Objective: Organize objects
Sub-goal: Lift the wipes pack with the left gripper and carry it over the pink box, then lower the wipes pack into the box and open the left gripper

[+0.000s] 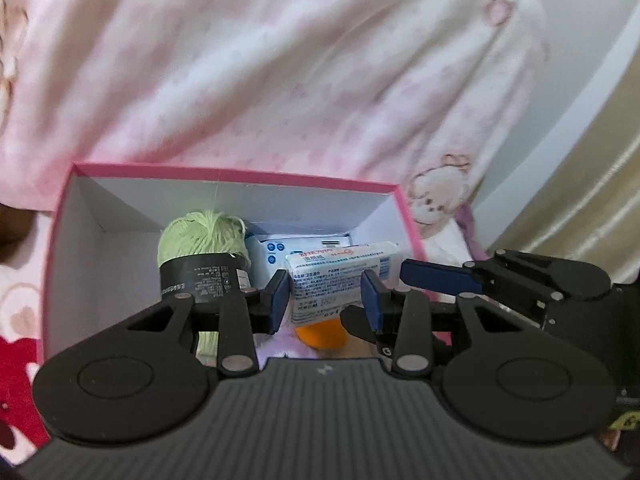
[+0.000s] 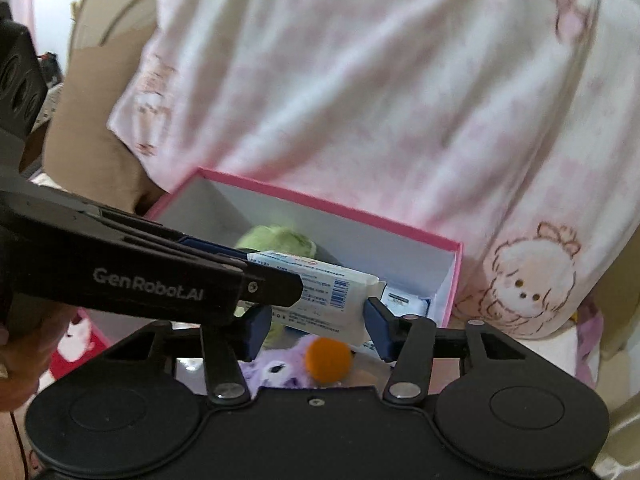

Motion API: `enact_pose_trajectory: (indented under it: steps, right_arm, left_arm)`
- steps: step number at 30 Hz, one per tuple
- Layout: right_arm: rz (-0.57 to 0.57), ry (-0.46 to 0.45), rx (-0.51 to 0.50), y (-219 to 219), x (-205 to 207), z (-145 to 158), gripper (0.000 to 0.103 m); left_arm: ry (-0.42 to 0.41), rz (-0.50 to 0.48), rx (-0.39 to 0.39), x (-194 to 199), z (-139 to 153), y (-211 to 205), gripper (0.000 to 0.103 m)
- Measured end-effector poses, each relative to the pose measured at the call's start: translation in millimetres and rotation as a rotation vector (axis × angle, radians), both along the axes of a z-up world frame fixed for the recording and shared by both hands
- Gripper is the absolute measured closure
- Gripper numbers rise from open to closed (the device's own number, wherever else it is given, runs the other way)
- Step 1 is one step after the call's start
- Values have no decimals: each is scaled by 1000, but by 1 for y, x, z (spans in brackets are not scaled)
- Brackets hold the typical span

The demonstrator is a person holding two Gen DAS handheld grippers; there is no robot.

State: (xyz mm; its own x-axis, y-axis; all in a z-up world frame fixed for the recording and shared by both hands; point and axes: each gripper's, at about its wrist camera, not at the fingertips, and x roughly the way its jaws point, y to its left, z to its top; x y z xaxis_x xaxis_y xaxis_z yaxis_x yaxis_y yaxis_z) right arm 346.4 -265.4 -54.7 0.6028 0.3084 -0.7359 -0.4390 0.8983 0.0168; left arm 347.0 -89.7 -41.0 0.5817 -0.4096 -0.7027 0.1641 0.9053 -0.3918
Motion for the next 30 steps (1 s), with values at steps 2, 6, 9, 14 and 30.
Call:
enact_pose_trajectory:
  steps: [2, 6, 9, 14, 30]
  right_arm:
    - [-16, 15, -20, 2, 11, -10, 47]
    - [-46, 58, -55, 5, 31, -29, 47]
    - [-60, 74, -80, 8, 38, -37, 48]
    - [-93, 75, -124, 11, 48, -47, 51]
    - [-130, 30, 45, -27, -15, 8, 42]
  left_arm:
    - [3, 8, 1, 11, -13, -4, 66]
    - [38, 21, -11, 28, -34, -7, 66]
    - [49, 25, -7, 35, -44, -10, 66]
    - [42, 35, 23, 41, -50, -15, 61]
    - [32, 56, 161, -8, 17, -17, 15]
